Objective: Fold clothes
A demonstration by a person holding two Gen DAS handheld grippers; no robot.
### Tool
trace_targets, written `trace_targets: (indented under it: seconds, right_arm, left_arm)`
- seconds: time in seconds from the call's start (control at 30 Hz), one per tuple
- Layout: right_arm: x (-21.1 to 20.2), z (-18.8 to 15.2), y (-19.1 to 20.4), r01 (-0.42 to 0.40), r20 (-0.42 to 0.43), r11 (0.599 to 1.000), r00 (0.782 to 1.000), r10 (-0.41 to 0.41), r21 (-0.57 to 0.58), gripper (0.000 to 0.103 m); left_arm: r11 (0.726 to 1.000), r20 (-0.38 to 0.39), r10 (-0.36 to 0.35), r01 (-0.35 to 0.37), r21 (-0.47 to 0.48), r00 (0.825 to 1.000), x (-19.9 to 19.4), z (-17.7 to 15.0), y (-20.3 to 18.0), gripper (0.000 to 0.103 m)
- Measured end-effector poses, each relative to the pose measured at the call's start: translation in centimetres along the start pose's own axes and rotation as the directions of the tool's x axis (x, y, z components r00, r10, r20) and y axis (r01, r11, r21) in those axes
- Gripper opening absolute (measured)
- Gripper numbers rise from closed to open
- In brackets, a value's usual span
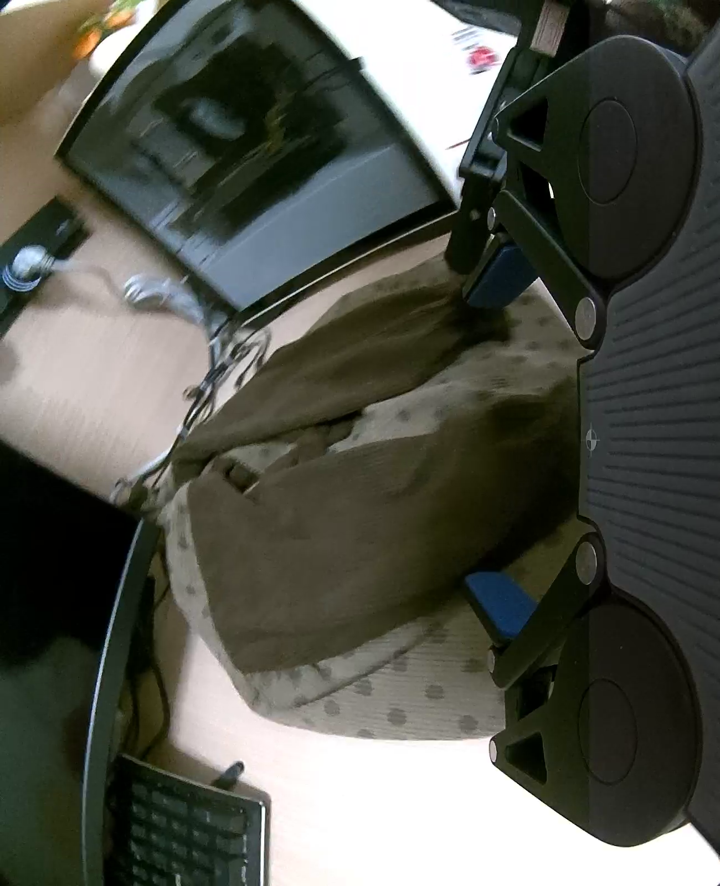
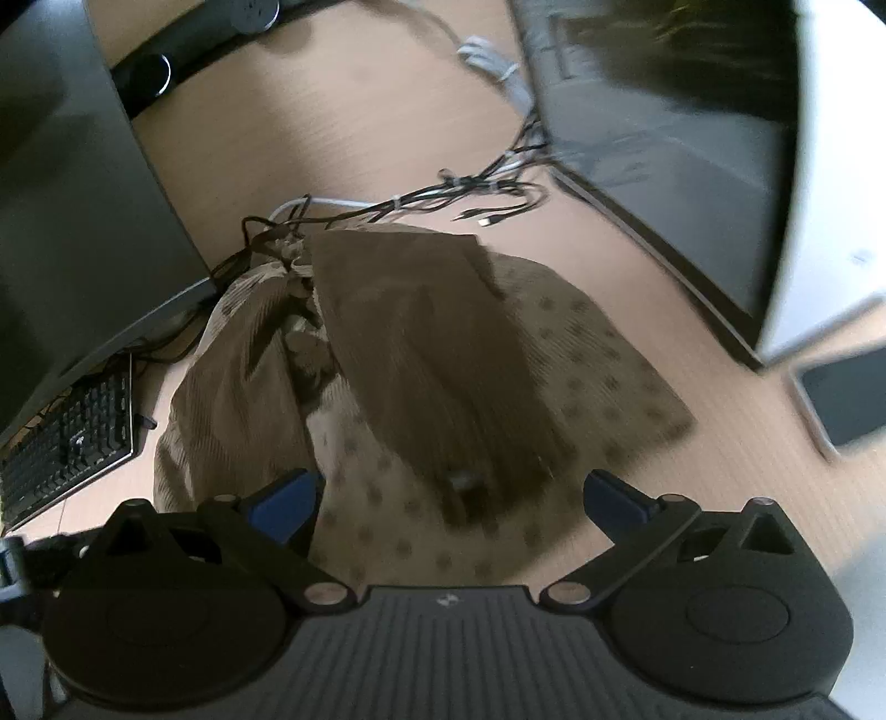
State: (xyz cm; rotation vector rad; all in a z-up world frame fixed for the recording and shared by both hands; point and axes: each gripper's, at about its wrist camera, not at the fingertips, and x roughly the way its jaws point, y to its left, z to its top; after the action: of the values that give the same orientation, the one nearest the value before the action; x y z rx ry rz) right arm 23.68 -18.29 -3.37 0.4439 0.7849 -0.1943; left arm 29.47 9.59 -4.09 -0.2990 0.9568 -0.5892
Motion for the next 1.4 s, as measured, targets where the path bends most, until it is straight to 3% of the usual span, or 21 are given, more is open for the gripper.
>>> trace_targets:
  seconds: [0.17, 0.3, 0.43, 0.57, 0.63, 0.7, 0.73, 0.77, 0.8, 0.9, 0.93, 1.0, 1.13, 1.23, 1.3, 1.4]
  right_arm:
    - [4.2, 4.5, -0.1, -0.087, -0.026, 0.995, 0.996, 0.086, -0.053, 0.103]
    - [6.7, 6.2, -0.8, -0.136, -0.061, 0.986, 0.99, 0.131, -0.095, 0.103]
    - [8.2, 6.2, -2.2, -0.169, -0.115, 0.984, 0.98, 0.162, -0.058, 0.103]
    - [9.3, 6.0, -3.5, -0.196, -0.16, 0.98, 0.969, 0.19, -0.023, 0.103]
    - [9.2, 5.6, -3.8, -0.203, -0.167, 0.979, 0.966, 0.197, -0.019, 0.103]
    - [9.1, 5.1, -4.0, -0.205, -0.172, 0.979, 0.965, 0.198, -0.021, 0.103]
    - [9.1, 4.9, -4.0, -0.204, -0.175, 0.979, 0.965, 0.197, -0.023, 0.103]
    - [9.1, 4.7, -3.9, -0.203, -0.179, 0.979, 0.964, 0.195, -0.025, 0.103]
    - [9.1, 4.4, -3.9, -0.202, -0.182, 0.979, 0.964, 0.193, -0.027, 0.103]
    - [8.5, 3.8, -3.6, -0.2, -0.177, 0.979, 0.965, 0.191, -0.034, 0.103]
    - [8.2, 3.6, -3.4, -0.2, -0.175, 0.979, 0.966, 0.191, -0.037, 0.103]
    - [7.5, 3.2, -3.0, -0.203, -0.169, 0.978, 0.967, 0.193, -0.046, 0.103]
    - [6.1, 2.3, -1.6, -0.205, -0.149, 0.974, 0.97, 0.19, -0.095, 0.103]
    - [5.0, 1.7, 0.3, -0.204, -0.129, 0.965, 0.974, 0.184, -0.164, 0.103]
    - [4.5, 1.3, 1.7, -0.208, -0.126, 0.957, 0.975, 0.185, -0.204, 0.103]
    - [4.0, 0.5, 4.1, -0.214, -0.126, 0.941, 0.974, 0.187, -0.262, 0.103]
  left_arm:
    - [0.99, -0.025, 0.078, -0.08, -0.118, 0.997, 2.1, 1.8, 1.3, 0.103]
    - [0.971, -0.013, 0.085, -0.085, -0.225, 0.996, 3.2, 2.6, 3.0, 0.103]
    - [0.961, -0.064, 0.115, -0.127, -0.244, 0.991, 5.3, 2.9, 3.5, 0.102]
    - [0.96, -0.088, 0.157, -0.173, -0.22, 0.984, 6.5, 2.7, 3.3, 0.095]
    - [0.963, -0.089, 0.13, -0.147, -0.226, 0.988, 6.7, 2.6, 3.1, 0.074]
    - [0.965, -0.093, 0.085, -0.105, -0.242, 0.992, 7.1, 2.8, 2.9, 0.045]
    - [0.965, -0.087, 0.073, -0.093, -0.244, 0.993, 7.2, 2.9, 2.7, 0.038]
    - [0.966, -0.081, 0.059, -0.077, -0.248, 0.995, 7.4, 3.0, 2.7, 0.018]
    - [0.965, -0.071, 0.045, -0.062, -0.256, 0.996, 7.4, 3.2, 2.7, 0.01]
    - [0.965, 0.03, 0.049, -0.039, -0.259, 0.998, 5.6, 4.4, 2.5, 0.006]
    - [0.967, 0.087, 0.062, -0.038, -0.252, 0.994, 4.4, 5.0, 2.5, 0.006]
    - [0.966, 0.232, 0.1, -0.038, -0.257, 0.967, 0.7, 6.5, 3.2, 0.006]
    - [0.943, 0.431, 0.195, -0.047, -0.33, 0.881, -7.5, 8.8, 6.5, 0.006]
    - [0.925, 0.445, 0.258, -0.086, -0.371, 0.857, -10.9, 9.3, 9.6, 0.006]
    - [0.907, 0.421, 0.326, -0.155, -0.392, 0.846, -11.8, 8.9, 11.3, 0.006]
    - [0.863, 0.36, 0.405, -0.222, -0.453, 0.84, -12.6, 7.5, 14.5, 0.006]
